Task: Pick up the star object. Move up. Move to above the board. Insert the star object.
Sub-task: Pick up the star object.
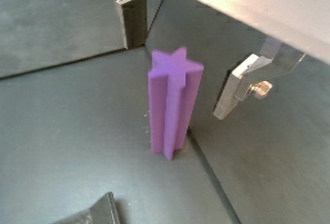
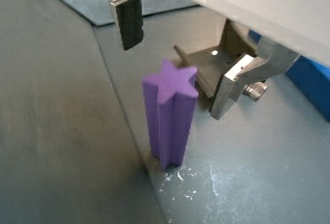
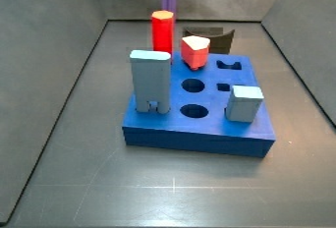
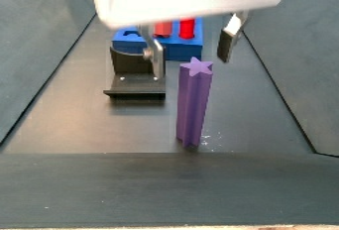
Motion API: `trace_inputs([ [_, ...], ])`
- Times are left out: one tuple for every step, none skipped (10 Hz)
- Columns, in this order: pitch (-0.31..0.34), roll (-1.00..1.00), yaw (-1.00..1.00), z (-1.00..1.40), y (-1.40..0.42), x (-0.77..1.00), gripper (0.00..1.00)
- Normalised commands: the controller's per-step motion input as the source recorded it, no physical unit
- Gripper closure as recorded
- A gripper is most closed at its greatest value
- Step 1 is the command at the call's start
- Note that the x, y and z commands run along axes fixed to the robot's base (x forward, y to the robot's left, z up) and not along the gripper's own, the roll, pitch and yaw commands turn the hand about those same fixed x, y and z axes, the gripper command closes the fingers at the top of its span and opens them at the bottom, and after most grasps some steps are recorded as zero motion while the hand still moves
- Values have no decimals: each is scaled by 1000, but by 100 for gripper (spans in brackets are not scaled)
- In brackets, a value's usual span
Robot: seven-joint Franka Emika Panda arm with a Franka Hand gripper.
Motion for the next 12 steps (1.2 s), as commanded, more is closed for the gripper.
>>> trace_inputs([
  [0,-66,211,-629,29,51,0],
  [0,-23,191,-537,77,0,0],
  [1,-40,117,-474,103,3,0],
  [0,-81,0,-411,74,37,0],
  [0,-79,-29,-349,46,17,0],
  [0,-53,-11,-163,6,20,0],
  [0,9,0,0,0,0,0],
  [0,0,0,0,0,0,0],
  [0,0,0,0,0,0,100],
  [0,0,0,0,0,0,100],
  [0,0,0,0,0,0,100],
  [0,0,0,0,0,0,100],
])
